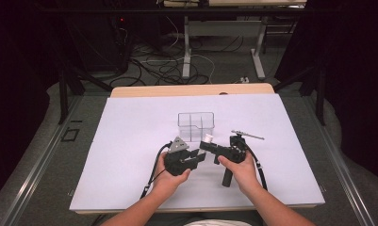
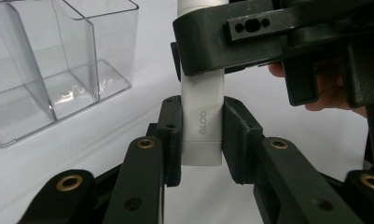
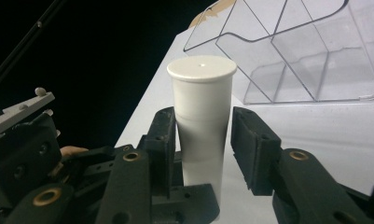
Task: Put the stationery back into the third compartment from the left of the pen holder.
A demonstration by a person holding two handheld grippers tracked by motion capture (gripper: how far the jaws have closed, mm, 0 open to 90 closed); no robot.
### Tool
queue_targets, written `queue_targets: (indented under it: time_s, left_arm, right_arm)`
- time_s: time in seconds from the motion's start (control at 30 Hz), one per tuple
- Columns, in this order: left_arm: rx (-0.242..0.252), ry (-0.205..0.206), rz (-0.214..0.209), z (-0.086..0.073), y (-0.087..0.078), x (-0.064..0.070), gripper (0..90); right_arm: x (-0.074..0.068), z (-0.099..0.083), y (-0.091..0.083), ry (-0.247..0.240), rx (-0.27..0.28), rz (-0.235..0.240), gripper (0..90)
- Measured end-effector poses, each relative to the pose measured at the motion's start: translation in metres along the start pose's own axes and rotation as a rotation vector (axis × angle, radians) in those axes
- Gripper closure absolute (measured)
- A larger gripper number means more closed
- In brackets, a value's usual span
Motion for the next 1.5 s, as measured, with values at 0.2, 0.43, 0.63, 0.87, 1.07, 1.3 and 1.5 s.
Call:
queue_targets:
  time_s: [0.2, 0.43, 0.63, 0.87, 1.07, 1.3, 1.5]
  left_arm:
    - [0.004, 0.017, -0.005, 0.000, 0.002, 0.003, 70.9]
    - [0.001, 0.021, -0.010, 0.000, 0.002, 0.006, 70.9]
    - [-0.002, 0.013, -0.010, 0.000, 0.002, 0.006, 70.8]
    - [-0.010, -0.024, -0.036, -0.001, 0.001, 0.006, 70.5]
    - [-0.034, -0.028, -0.052, -0.003, 0.003, 0.006, 64.3]
    - [-0.047, -0.038, -0.062, -0.008, 0.006, 0.006, 55.6]
    - [-0.050, -0.045, -0.034, -0.011, 0.008, 0.002, 52.5]
  right_arm:
    - [-0.001, -0.002, 0.001, 0.051, -0.009, 0.006, 64.3]
    - [0.000, -0.003, 0.001, 0.075, -0.035, 0.005, 65.1]
    - [0.000, -0.004, 0.001, 0.070, -0.037, 0.003, 66.1]
    - [0.000, -0.004, 0.002, 0.062, -0.036, -0.013, 67.3]
    - [0.001, -0.002, 0.001, 0.063, -0.038, -0.012, 67.5]
    - [0.004, 0.003, -0.002, 0.040, -0.022, -0.027, 67.6]
    - [0.005, 0.007, -0.003, 0.008, 0.004, -0.044, 67.6]
Point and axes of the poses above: each handheld gripper's, and its own axes: y roughly forward along the jaws, z roughly out of its top, x roughly to its right, the point moved 5 cm from there along y, roughly forward along the jaws, and after that the axes turned 5 degrees about x, right-handed, at the moved point
